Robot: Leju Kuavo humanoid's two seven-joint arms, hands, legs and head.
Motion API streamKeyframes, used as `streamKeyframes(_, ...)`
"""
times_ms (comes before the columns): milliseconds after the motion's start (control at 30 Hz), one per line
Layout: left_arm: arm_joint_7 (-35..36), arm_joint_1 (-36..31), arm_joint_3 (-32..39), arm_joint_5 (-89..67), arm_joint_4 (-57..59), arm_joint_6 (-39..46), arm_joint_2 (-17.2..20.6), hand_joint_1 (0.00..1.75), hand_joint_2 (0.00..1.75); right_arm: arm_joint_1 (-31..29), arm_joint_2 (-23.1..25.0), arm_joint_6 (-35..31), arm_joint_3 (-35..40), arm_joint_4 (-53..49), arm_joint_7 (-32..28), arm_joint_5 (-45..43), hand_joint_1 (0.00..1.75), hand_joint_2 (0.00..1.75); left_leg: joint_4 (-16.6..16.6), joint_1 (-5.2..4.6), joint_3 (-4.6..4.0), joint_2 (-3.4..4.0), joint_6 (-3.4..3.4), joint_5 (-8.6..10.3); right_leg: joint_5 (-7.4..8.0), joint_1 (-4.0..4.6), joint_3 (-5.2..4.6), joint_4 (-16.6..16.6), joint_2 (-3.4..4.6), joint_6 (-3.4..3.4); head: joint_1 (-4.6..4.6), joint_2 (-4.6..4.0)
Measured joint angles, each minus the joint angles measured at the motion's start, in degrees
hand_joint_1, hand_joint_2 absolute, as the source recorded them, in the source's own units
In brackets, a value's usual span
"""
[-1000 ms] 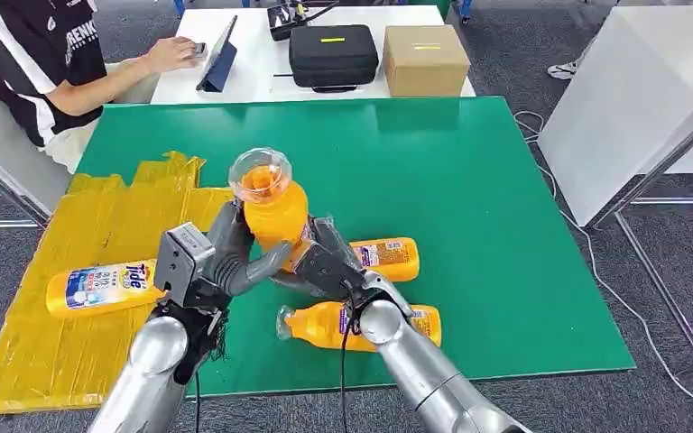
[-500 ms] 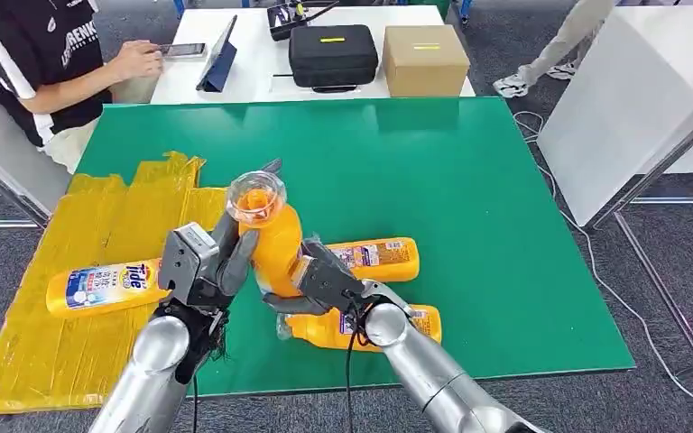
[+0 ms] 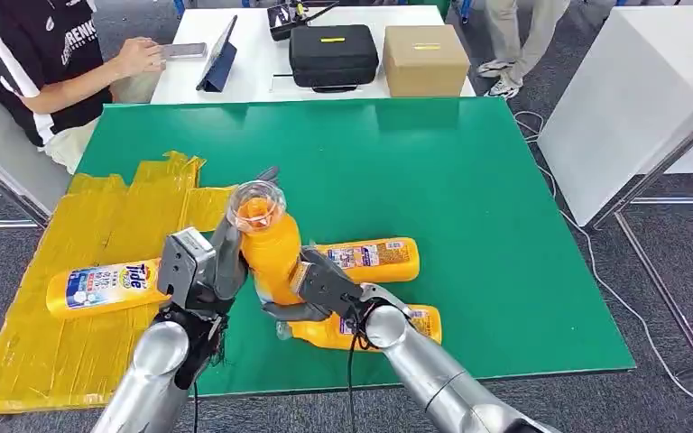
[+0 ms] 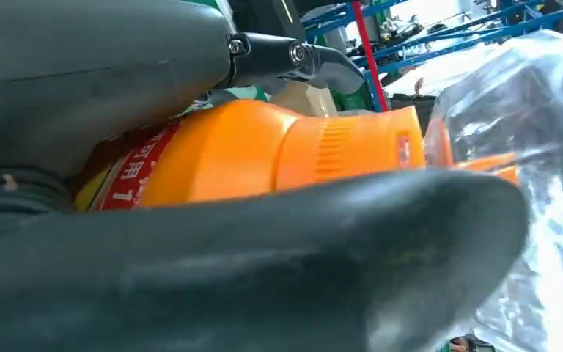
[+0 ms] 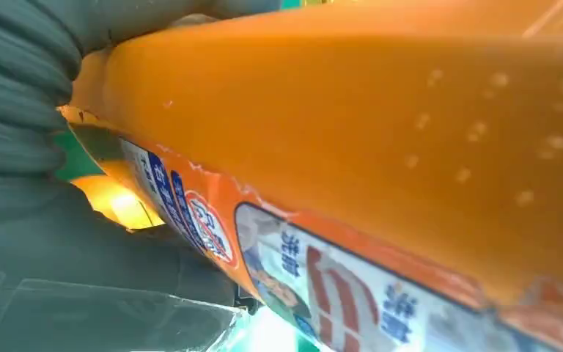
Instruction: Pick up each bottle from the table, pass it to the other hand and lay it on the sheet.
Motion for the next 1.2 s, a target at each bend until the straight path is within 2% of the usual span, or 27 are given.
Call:
streamKeyframes(167, 0.0, 0.88, 0.35, -1.29, -0.22, 2.3, 0.07, 0.0, 1.75, 0.12, -0.24, -4.22, 0.0, -0.39, 3.35, -1.27, 1.75, 1.75, 0.0, 0.0, 0.0, -0.03, 0.0, 0.0, 0.0, 0.0, 0.0, 0.0, 0.0, 0.0, 0.0, 0.0)
streamKeyframes(367, -0.15, 1.25, 0.68, -0.83, -0.46, 2.87, 0.24, 0.0, 1.75, 0.12, -0.9, -6.06, -0.24, -1.99, 4.68, -2.32, 1.75, 1.75, 0.0, 0.0, 0.0, -0.02, 0.0, 0.0, 0.0, 0.0, 0.0, 0.0, 0.0, 0.0, 0.0, 0.0)
streamKeyframes(1200, -0.57, 1.36, 1.12, -0.5, 1.16, 2.89, 0.28, 0.0, 1.75, 0.14, -1.36, -7.72, -1.7, -4.42, 4.64, -3.85, 1.75, 1.75, 0.0, 0.0, 0.01, -0.01, 0.0, 0.0, 0.0, 0.0, 0.0, 0.0, 0.0, 0.0, -0.02, 0.0)
